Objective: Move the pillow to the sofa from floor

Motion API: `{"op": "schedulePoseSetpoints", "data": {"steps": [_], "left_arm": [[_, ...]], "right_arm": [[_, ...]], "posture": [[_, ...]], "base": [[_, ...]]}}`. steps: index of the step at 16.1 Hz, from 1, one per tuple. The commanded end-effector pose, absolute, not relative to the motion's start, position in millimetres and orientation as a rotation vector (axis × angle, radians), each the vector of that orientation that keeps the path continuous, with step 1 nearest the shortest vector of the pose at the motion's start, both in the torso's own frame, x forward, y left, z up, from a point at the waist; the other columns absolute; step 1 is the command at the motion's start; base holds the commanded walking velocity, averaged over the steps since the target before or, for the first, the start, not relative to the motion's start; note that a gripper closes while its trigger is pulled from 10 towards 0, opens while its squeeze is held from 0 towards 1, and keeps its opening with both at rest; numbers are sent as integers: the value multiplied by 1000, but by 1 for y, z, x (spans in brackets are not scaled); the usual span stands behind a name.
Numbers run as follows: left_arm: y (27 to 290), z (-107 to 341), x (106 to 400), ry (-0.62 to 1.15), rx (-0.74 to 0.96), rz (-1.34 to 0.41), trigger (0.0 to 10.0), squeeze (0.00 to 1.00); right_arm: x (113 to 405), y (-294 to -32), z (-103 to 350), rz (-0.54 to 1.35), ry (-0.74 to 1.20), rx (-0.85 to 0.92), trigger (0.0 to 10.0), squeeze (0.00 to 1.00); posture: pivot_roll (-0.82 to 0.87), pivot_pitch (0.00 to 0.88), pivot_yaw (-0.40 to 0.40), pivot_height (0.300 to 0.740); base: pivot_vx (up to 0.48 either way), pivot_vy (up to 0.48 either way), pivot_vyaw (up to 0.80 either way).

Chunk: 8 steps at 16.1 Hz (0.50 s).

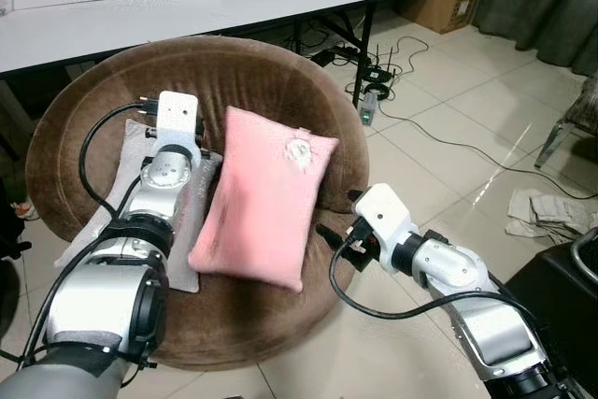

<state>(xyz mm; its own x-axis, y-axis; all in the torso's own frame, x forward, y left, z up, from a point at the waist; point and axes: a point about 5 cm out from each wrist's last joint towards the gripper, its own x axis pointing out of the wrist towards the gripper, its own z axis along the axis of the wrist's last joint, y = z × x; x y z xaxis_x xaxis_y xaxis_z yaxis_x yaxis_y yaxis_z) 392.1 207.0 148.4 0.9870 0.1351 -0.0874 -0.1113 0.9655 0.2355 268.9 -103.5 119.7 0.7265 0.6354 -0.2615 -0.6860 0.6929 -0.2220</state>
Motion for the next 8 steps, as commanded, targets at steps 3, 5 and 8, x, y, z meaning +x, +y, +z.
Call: {"op": "schedulePoseSetpoints", "data": {"steps": [3, 5, 8], "left_arm": [[197, 142, 389, 86, 203, 10, 10000, 682], [177, 128, 380, 56, 194, -143, 10000, 0], [139, 103, 343, -6, 155, -361, 10000, 0]], "right_arm": [[283, -115, 119, 586, 187, -285, 10000, 0], [288, -129, 114, 457, 214, -231, 10000, 0], [291, -141, 92, 310, 305, -144, 10000, 0]], "posture": [[-81, 0, 9, 740], [-60, 0, 11, 740], [-9, 0, 12, 740]], "base": [[0, 0, 0], [0, 0, 0], [0, 0, 0]]}}
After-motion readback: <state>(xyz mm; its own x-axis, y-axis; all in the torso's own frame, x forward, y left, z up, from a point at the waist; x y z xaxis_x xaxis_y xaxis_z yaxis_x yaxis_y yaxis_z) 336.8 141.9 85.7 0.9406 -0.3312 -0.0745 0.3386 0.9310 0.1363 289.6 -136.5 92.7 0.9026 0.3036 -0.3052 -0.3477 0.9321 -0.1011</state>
